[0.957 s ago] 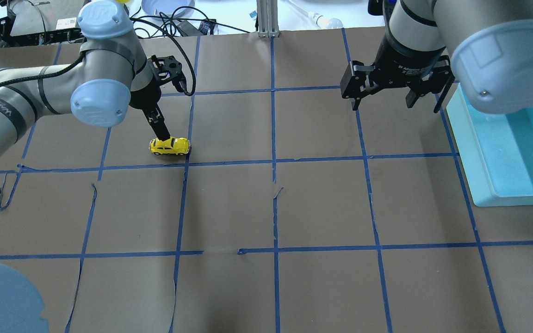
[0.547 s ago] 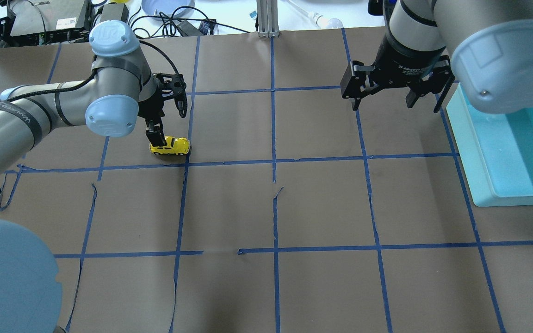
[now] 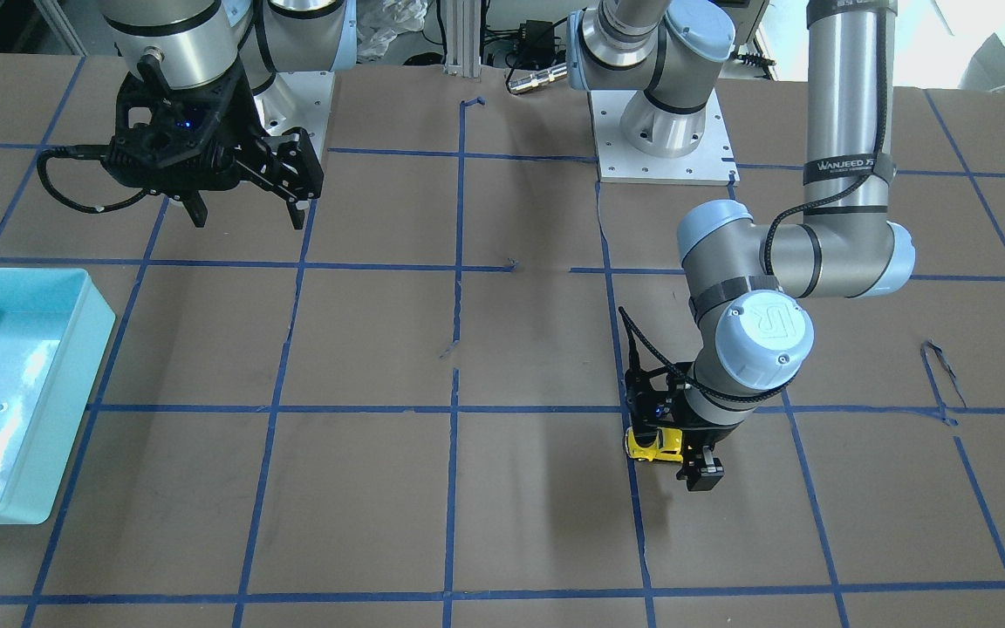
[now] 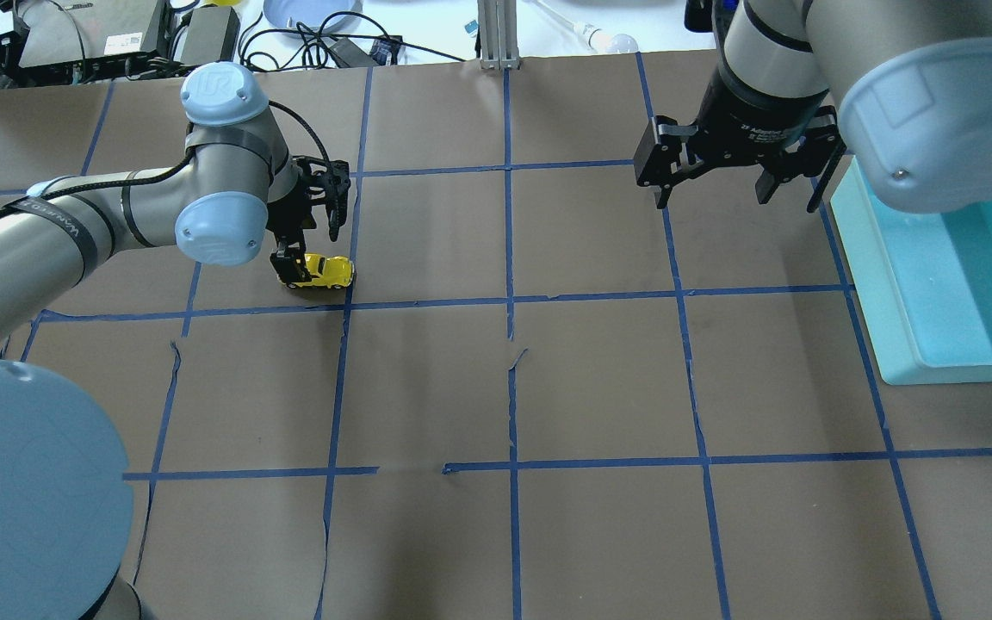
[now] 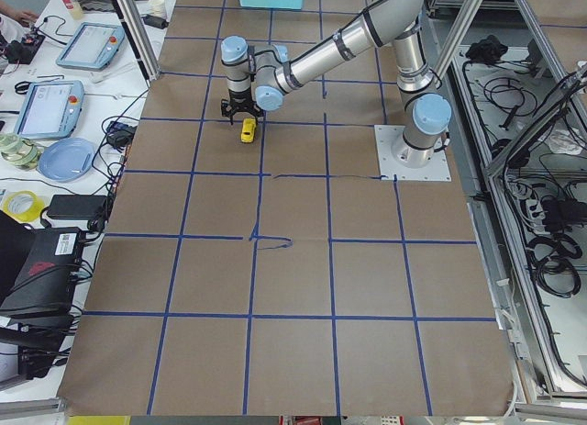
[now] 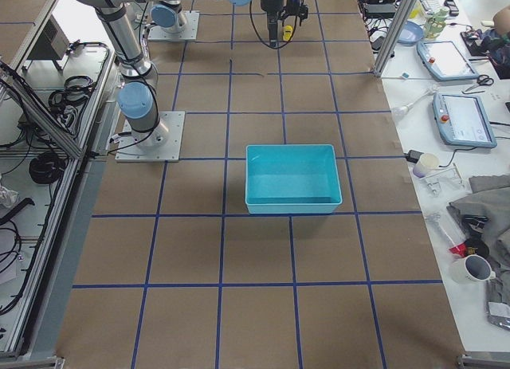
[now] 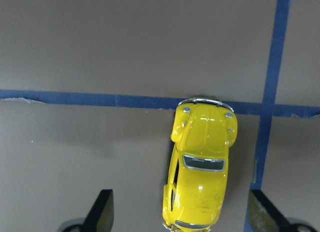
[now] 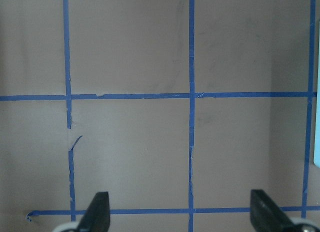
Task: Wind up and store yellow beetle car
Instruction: 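Hold the yellow car pressed to the table with the left gripper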
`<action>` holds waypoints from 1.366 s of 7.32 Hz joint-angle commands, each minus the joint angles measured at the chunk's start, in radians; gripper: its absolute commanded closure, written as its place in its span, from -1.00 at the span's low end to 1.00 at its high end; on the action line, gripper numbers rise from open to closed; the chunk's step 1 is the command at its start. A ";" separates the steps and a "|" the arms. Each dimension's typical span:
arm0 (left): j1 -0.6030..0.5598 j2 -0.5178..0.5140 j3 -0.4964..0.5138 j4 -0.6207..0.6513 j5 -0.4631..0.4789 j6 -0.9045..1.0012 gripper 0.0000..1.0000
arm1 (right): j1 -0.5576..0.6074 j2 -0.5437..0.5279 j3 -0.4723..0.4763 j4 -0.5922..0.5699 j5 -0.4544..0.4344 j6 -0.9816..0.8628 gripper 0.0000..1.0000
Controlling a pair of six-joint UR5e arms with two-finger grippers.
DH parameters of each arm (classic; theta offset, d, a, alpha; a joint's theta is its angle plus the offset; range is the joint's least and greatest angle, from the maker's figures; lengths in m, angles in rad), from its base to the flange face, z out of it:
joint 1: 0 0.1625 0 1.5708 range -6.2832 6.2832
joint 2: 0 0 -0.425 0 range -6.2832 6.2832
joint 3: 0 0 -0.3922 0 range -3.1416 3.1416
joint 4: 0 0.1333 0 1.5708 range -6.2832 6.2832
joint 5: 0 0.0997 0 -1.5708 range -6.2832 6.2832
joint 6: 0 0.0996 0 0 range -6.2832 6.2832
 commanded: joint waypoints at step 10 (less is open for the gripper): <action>0.003 -0.016 -0.012 0.000 -0.014 0.031 -0.67 | 0.002 0.002 0.002 -0.001 0.000 0.000 -1.00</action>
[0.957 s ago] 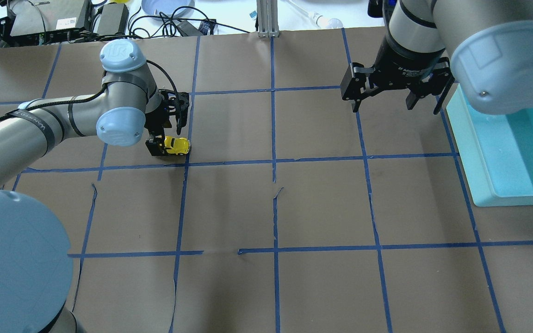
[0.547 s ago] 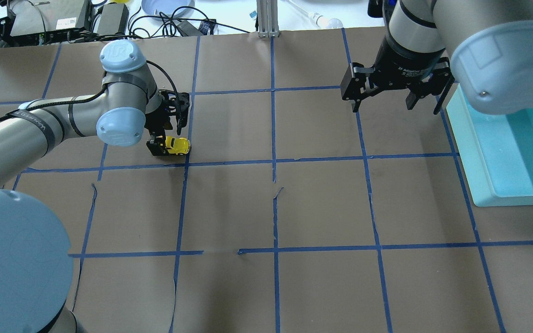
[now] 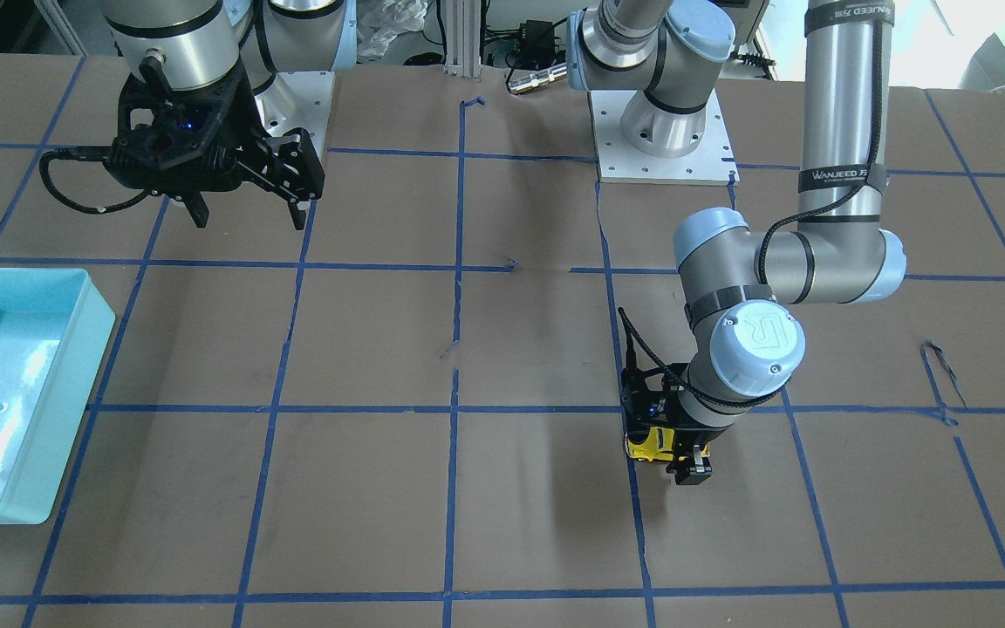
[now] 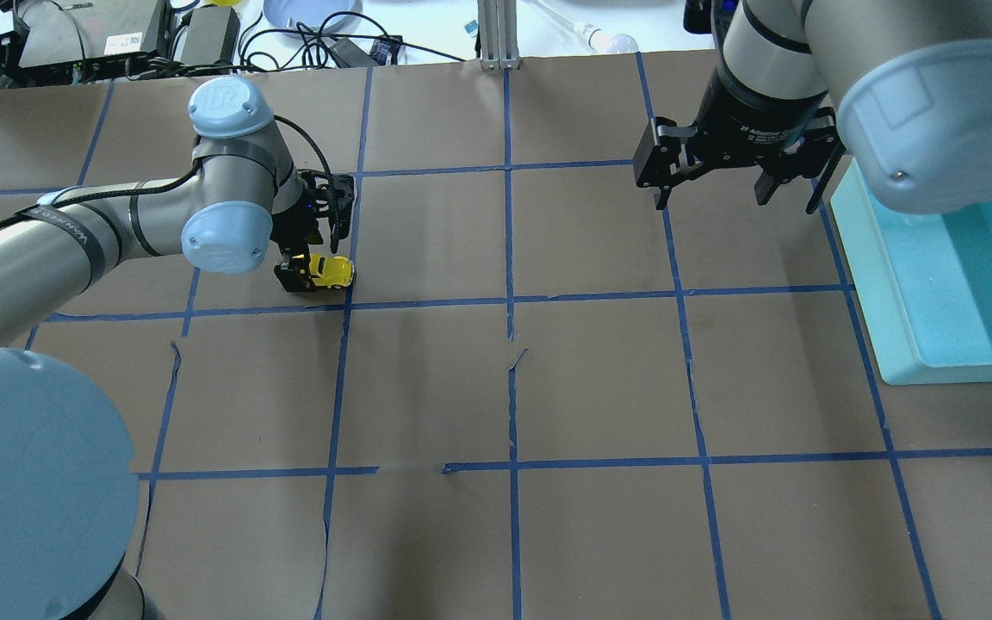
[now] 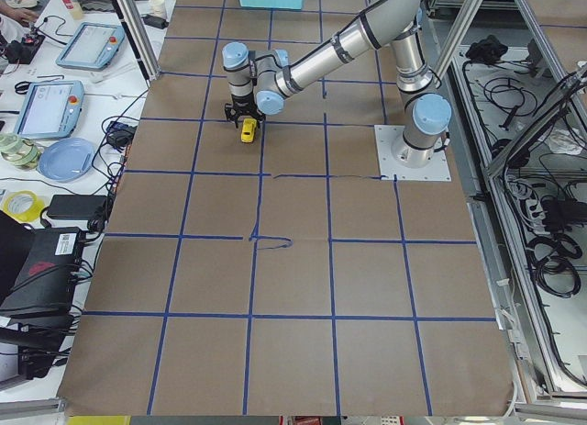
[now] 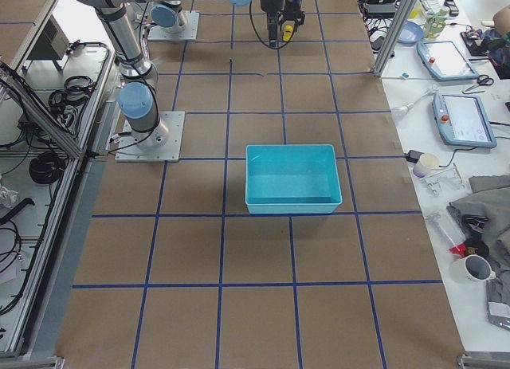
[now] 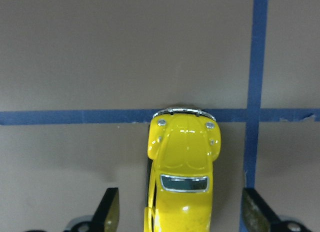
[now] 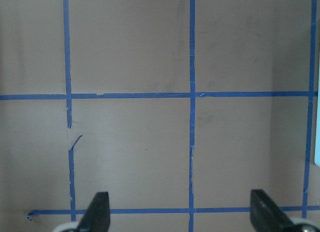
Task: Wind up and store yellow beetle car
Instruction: 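Hold the yellow car pressed to the table with the left gripper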
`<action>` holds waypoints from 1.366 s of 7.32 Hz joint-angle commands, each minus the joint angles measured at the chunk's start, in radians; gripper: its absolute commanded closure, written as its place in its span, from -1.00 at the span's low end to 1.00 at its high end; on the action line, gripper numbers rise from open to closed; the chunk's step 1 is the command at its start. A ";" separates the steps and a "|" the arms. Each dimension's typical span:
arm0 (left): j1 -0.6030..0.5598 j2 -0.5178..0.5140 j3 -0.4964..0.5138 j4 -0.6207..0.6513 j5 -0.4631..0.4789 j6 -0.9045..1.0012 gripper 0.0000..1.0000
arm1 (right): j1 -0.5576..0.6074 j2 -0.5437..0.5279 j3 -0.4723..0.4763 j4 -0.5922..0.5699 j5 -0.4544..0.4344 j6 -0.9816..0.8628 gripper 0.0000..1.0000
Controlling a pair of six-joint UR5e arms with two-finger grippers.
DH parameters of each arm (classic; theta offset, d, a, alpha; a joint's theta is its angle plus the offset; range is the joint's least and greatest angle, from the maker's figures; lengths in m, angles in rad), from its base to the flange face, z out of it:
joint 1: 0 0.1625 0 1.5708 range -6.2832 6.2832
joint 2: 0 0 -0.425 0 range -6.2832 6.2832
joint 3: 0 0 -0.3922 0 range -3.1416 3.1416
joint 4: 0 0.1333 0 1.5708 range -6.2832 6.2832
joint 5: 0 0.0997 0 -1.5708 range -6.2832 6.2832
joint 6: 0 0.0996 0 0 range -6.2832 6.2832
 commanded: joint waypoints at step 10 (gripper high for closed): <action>0.048 -0.001 0.000 -0.003 0.000 0.049 0.81 | 0.000 0.001 0.000 -0.003 0.003 0.000 -1.00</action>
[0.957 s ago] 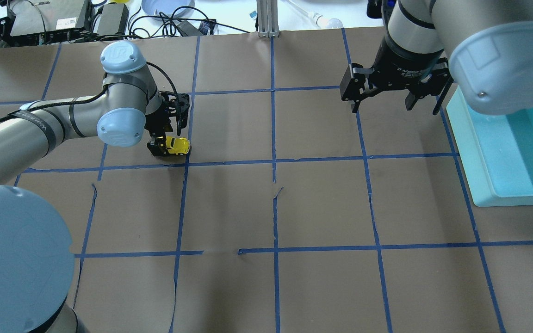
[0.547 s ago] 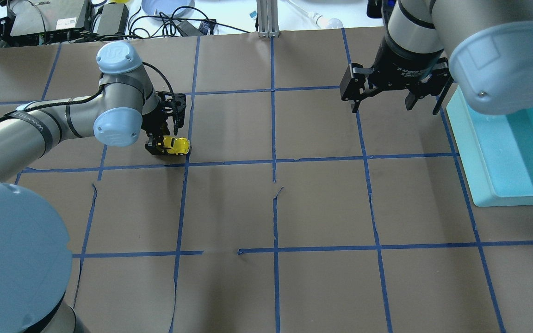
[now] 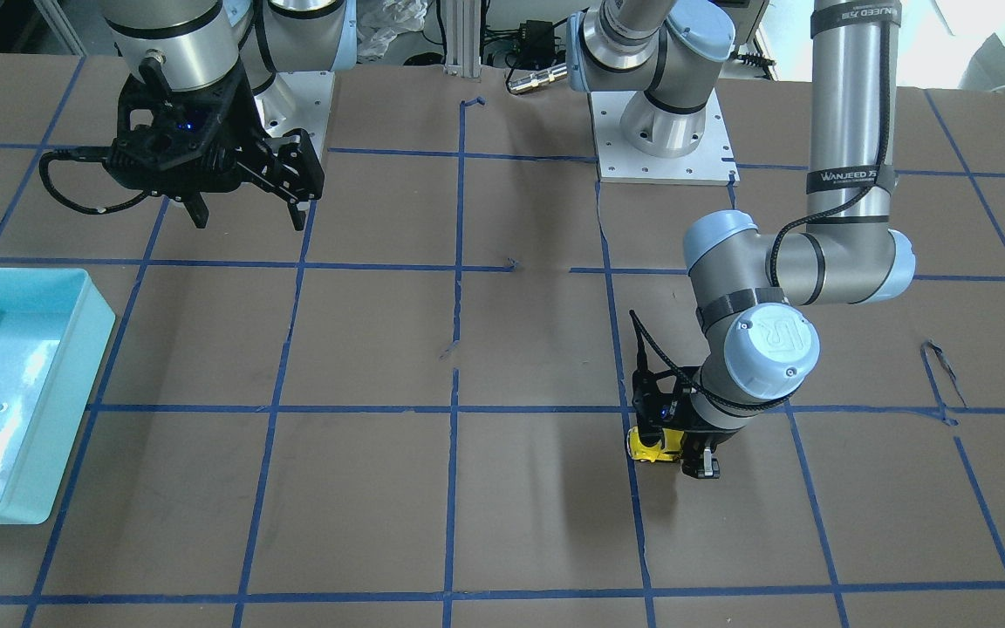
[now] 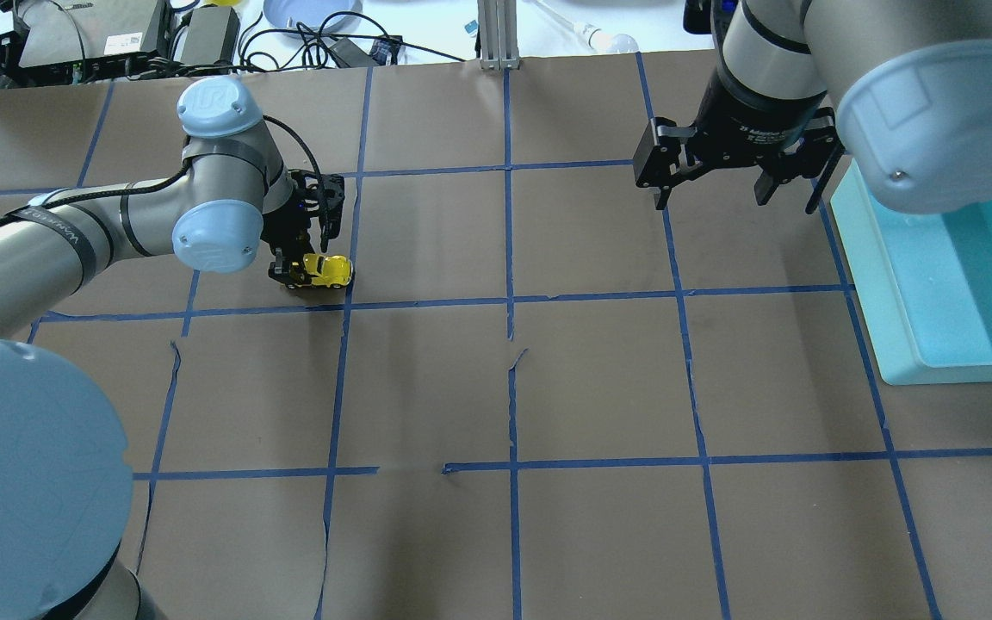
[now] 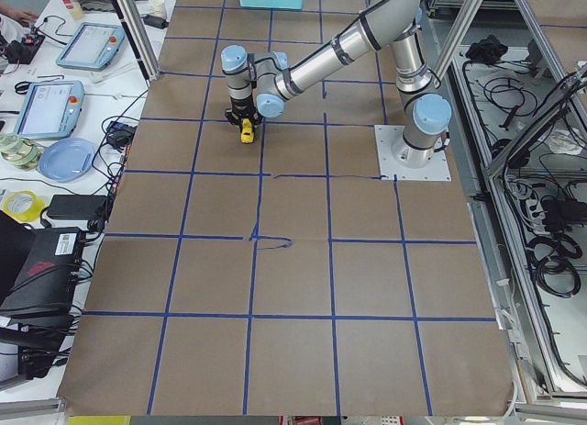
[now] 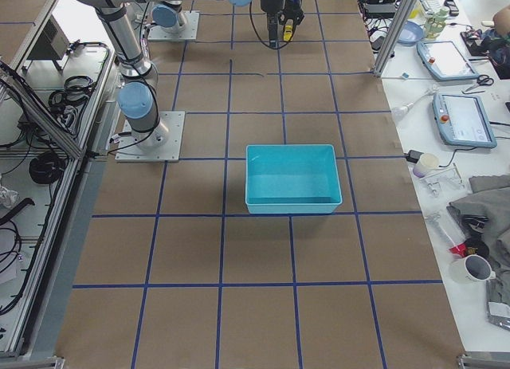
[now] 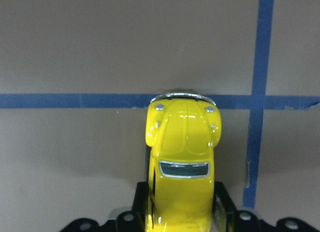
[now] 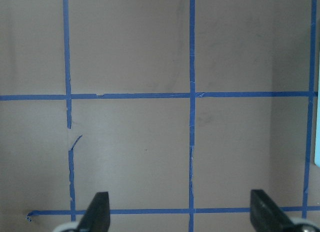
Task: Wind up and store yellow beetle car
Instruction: 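Hold the yellow car pressed to the table with the left gripper, then drag the car backward toward the robot with the left gripper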
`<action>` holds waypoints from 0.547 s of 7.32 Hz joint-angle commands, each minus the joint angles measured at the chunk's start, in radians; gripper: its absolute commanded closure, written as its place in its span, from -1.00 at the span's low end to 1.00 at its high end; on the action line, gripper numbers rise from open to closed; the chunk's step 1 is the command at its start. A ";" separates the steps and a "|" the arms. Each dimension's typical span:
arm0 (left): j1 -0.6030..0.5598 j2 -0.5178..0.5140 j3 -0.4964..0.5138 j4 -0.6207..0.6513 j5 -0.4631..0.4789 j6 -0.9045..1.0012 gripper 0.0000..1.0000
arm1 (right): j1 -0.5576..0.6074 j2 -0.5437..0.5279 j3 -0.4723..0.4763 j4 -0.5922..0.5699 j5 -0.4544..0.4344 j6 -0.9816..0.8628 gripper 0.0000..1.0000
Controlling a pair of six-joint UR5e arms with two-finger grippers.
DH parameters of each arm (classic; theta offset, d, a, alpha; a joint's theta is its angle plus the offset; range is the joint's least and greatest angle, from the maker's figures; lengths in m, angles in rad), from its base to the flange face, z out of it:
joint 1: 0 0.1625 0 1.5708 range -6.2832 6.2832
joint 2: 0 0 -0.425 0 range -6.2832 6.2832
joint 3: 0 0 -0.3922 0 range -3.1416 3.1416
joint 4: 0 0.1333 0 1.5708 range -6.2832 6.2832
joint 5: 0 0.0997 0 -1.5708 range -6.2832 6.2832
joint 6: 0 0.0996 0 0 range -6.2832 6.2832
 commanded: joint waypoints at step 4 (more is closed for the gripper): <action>0.154 0.005 -0.036 0.043 0.000 0.197 0.81 | 0.001 0.002 -0.002 -0.002 0.004 0.000 -1.00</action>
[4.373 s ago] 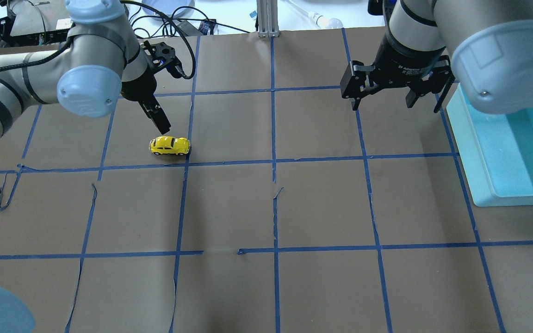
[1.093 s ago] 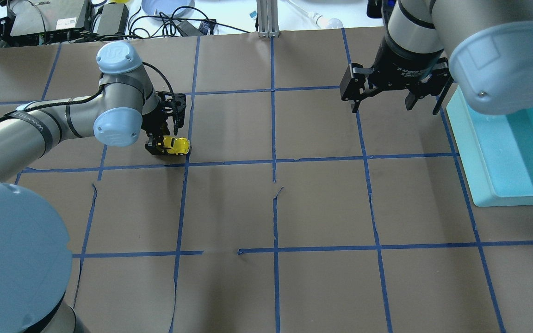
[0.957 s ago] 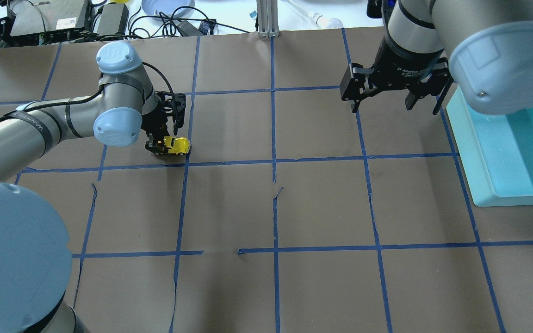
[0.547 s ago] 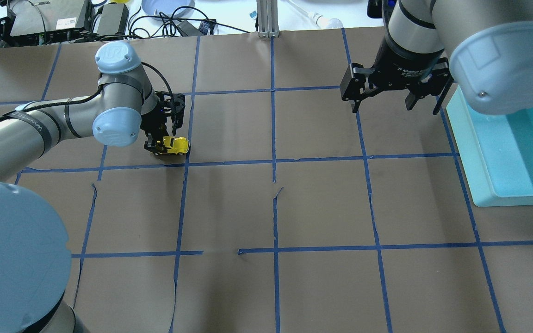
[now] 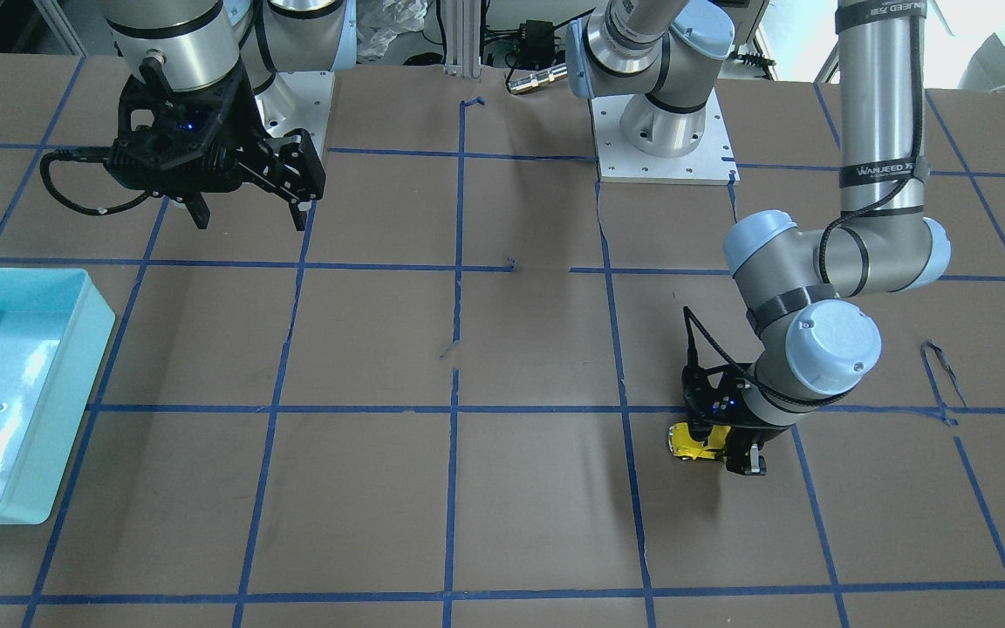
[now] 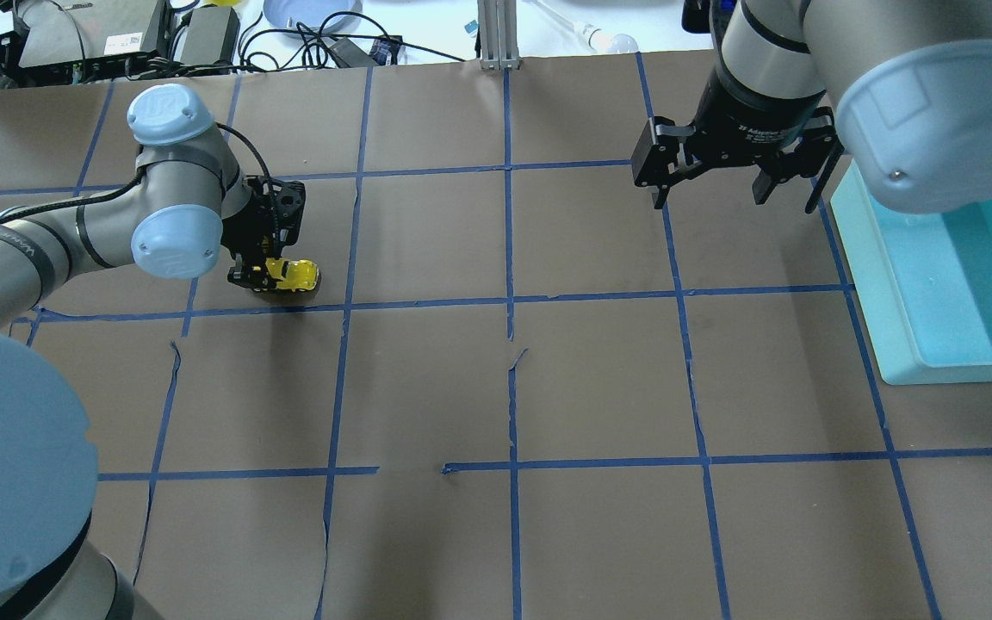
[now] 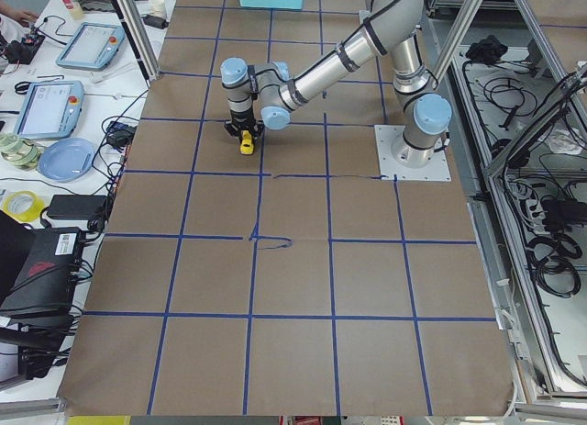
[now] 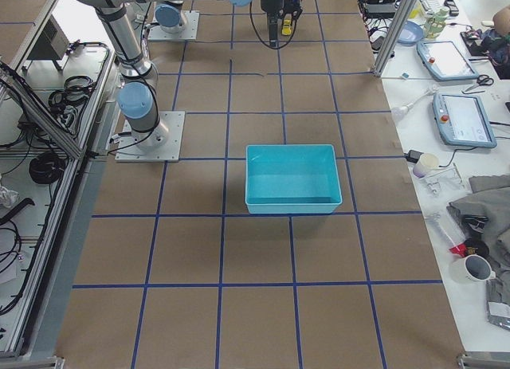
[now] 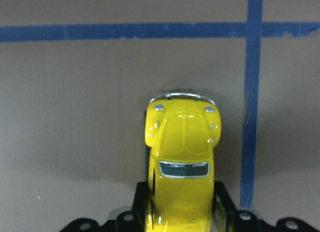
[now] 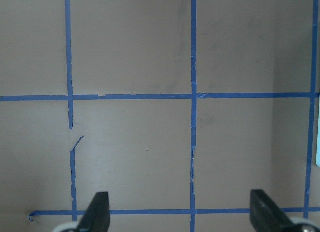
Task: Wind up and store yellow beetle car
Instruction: 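Drag the car backward toward the robot with the left gripper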
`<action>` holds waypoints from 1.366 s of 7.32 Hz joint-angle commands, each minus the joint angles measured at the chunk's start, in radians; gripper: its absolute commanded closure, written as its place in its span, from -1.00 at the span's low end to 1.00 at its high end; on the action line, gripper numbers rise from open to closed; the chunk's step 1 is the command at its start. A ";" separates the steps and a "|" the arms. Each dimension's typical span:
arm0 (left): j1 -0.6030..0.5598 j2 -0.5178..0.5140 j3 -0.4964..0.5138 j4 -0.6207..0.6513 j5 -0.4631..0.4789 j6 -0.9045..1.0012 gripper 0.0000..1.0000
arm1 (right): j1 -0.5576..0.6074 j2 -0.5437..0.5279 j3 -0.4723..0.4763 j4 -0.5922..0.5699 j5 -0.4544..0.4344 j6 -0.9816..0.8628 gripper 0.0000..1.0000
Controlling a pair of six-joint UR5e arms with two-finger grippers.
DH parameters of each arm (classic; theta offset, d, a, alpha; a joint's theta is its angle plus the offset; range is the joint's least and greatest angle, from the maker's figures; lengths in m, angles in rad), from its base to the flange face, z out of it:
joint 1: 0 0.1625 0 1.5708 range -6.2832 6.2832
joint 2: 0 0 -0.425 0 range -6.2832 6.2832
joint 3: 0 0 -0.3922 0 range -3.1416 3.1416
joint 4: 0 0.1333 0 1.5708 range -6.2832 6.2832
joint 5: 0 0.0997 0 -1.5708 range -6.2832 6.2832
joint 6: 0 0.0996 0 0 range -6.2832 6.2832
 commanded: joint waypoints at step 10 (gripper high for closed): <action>0.141 0.025 -0.030 0.013 -0.040 0.095 -0.88 | 0.000 -0.001 0.001 0.001 0.000 0.000 -1.00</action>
